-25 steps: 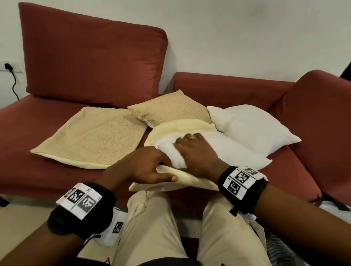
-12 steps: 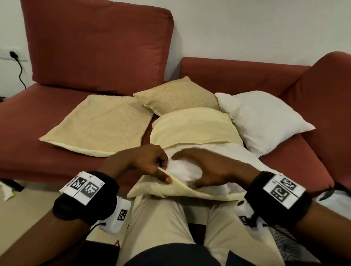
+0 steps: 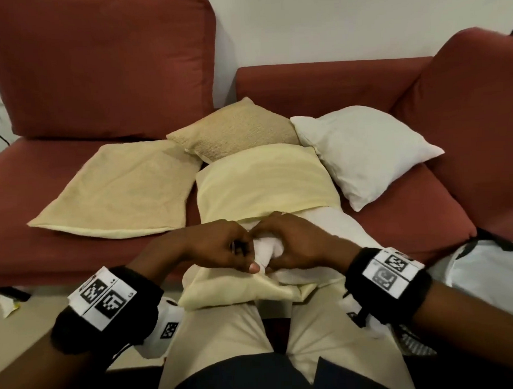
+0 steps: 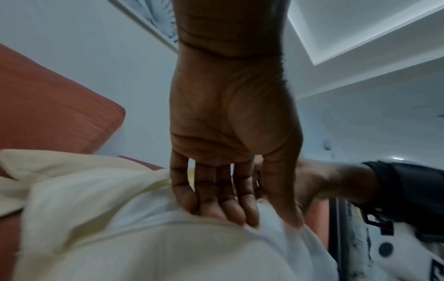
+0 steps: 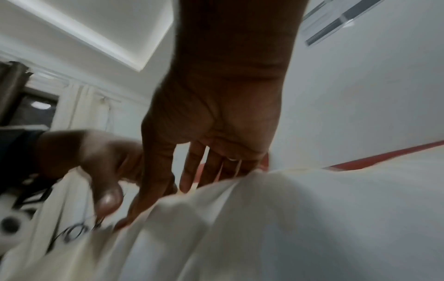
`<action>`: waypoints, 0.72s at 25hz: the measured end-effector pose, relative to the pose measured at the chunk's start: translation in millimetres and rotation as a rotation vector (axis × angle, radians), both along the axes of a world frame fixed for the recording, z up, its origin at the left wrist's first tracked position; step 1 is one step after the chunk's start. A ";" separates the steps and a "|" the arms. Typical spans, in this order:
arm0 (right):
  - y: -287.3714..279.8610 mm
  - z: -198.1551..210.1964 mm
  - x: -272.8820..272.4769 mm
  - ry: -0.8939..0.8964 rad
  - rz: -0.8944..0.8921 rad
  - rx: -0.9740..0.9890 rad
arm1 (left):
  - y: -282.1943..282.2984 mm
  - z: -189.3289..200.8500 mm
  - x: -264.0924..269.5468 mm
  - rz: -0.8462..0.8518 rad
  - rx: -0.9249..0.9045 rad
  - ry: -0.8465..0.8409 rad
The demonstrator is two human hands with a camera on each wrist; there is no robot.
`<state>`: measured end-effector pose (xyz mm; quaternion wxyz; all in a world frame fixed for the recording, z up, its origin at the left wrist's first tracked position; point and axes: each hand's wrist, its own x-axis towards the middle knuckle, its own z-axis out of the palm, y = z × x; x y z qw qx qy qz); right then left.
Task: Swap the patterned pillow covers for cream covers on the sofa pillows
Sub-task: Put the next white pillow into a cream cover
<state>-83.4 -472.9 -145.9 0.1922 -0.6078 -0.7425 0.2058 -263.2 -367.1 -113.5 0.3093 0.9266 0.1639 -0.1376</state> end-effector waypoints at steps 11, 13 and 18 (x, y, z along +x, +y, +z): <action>-61.2 7.1 124.5 0.200 -0.669 -0.827 | -33.1 -28.1 72.1 -0.033 0.480 -0.243; -52.9 16.0 108.1 0.448 -0.594 -0.641 | -39.5 -34.7 67.1 0.007 0.513 -0.341; -27.6 24.2 86.7 1.407 -0.511 -0.098 | -1.0 -25.0 64.6 0.242 0.470 -0.670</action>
